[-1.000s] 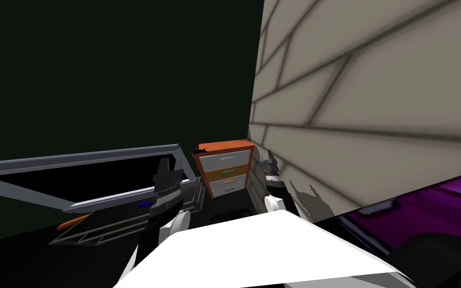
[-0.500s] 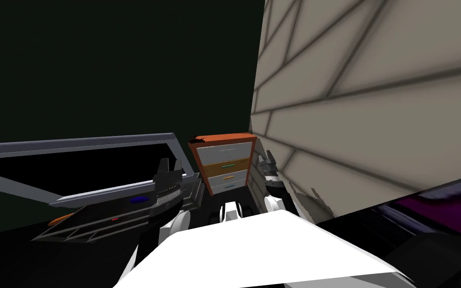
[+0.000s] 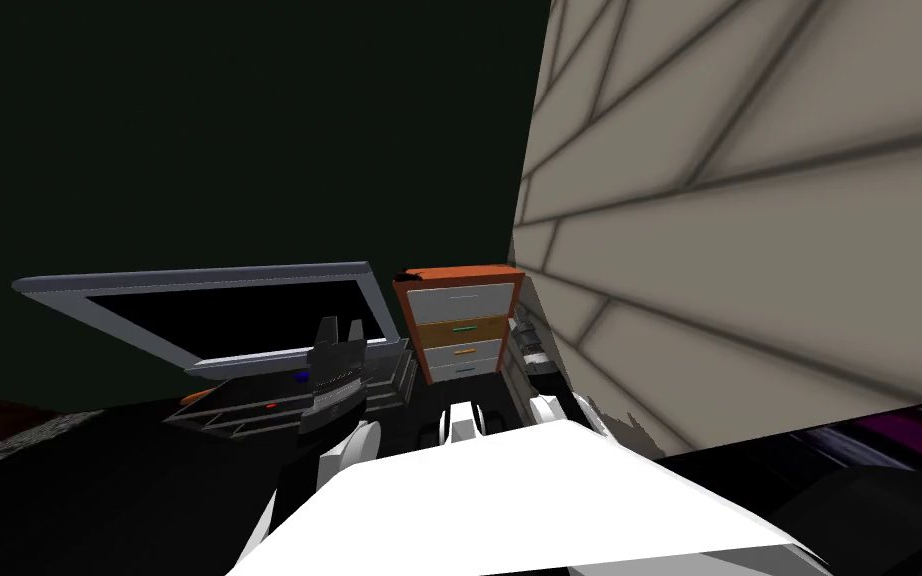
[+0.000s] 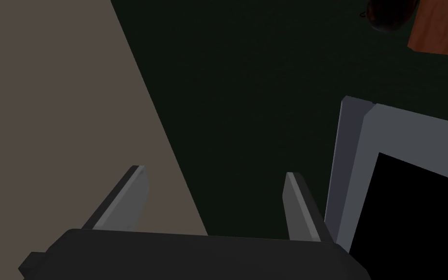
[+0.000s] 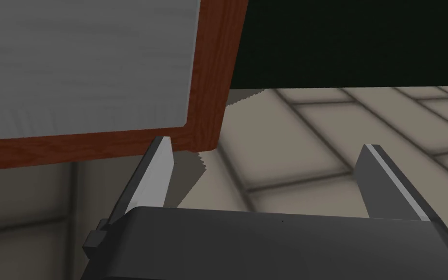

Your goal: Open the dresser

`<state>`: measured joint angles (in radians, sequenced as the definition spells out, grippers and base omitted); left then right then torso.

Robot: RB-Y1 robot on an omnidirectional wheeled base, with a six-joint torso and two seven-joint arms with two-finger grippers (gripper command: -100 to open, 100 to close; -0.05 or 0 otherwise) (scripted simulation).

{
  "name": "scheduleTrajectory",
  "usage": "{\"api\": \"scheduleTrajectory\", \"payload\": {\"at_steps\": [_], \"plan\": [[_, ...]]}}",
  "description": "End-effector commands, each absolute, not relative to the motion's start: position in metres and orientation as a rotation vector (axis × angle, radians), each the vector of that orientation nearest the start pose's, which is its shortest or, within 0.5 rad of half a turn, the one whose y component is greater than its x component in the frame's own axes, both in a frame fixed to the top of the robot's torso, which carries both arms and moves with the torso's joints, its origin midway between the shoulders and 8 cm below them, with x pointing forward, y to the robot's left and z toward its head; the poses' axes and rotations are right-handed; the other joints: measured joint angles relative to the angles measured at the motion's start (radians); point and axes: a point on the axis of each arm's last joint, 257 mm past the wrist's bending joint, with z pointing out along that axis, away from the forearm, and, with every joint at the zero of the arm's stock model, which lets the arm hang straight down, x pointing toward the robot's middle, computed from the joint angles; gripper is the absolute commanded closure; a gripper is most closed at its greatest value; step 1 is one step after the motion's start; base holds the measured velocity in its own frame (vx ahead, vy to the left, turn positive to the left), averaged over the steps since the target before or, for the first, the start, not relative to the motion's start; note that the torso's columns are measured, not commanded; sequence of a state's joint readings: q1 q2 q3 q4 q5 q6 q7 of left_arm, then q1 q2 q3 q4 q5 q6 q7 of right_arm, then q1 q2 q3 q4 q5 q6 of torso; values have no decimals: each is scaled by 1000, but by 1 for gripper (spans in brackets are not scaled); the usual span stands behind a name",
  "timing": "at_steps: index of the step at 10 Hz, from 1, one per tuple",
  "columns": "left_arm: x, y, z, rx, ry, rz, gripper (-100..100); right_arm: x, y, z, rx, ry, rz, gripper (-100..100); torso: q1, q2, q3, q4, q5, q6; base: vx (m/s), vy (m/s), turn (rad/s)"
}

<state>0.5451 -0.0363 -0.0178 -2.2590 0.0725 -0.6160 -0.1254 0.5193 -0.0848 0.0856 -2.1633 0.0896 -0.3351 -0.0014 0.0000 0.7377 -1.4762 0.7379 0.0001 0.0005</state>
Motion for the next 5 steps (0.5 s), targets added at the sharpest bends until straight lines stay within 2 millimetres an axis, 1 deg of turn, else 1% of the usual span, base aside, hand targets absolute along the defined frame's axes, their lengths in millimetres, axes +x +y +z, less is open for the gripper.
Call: {"api": "scheduleTrajectory", "payload": {"at_steps": [1, 2, 3, 4, 5], "plan": [[323, 290, 22, -645, 527, -1234, 0, 401, -232, -119, 781, 1112, 1158, -100, 0, 0, 0, 0, 0, -1, -40, 32, 292], [323, 290, 22, -645, 527, -1234, 0, 402, -233, -122, 790, 1120, 1152, -100, 1, 0, 0, 0, 0, -1, -29, 23, 111], [323, 290, 22, -645, 527, -1234, 0, 407, -227, -144, 787, 1197, 1108, -100, 0, 0, 0, 0, 0, 0, -27, 29, 213], [323, 290, 22, -645, 527, -1234, 0, 412, -220, -165, 778, 1270, 1062, -100, 0, 0, 0, 0, 0, -1, -36, 35, 361], [323, 290, 22, -645, 527, -1234, 0, 412, -222, -172, 795, 1287, 1050, -100, 0, 1, 0, 0, 0, -1, -31, 26, 99]]}}
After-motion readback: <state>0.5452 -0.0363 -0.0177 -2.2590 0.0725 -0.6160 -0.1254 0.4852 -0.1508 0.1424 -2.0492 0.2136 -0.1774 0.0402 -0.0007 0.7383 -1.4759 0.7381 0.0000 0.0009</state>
